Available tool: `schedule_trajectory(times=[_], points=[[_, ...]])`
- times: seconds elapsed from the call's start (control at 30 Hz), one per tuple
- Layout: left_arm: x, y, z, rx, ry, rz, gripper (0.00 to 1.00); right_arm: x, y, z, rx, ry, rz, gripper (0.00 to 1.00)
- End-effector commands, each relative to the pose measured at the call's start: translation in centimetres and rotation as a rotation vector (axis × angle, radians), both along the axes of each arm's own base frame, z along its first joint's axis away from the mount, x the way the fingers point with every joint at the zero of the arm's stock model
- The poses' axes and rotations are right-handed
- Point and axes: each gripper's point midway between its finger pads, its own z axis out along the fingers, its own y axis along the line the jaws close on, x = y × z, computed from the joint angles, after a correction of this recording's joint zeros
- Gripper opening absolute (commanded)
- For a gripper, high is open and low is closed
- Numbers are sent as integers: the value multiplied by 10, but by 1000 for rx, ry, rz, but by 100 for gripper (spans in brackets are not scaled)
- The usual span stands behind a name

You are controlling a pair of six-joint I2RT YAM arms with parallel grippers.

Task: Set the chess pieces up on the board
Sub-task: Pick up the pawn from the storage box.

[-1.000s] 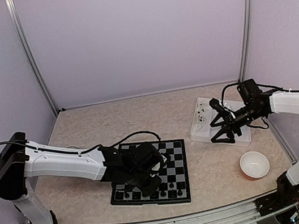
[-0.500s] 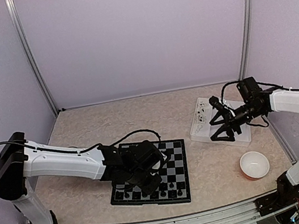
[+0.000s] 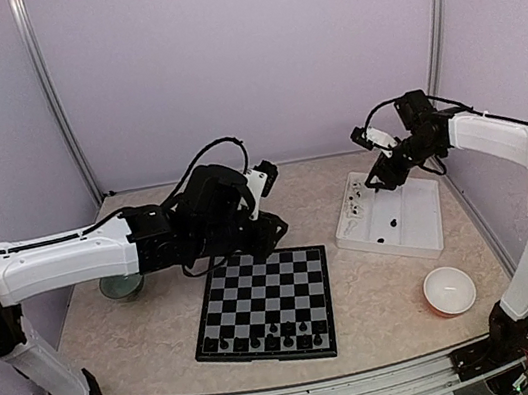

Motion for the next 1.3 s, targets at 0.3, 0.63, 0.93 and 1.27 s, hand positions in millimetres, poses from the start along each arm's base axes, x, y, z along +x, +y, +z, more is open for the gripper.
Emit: schedule_trajectory(times=[0.3,0.63,0.93,1.27], points=[[28,1,6,-98,29,11,38,12,-61,-118,-398,339,-180,44],[29,6,-5,-96,47,8,38,-2,-70,-147,-456,450,-212,34],[29,5,-10,-99,63,5,38,-5,-71,-162,-469,476,-207,28],[28,12,-15,-99,73,23,38,-5,-66,-179,-460,511,-179,15]])
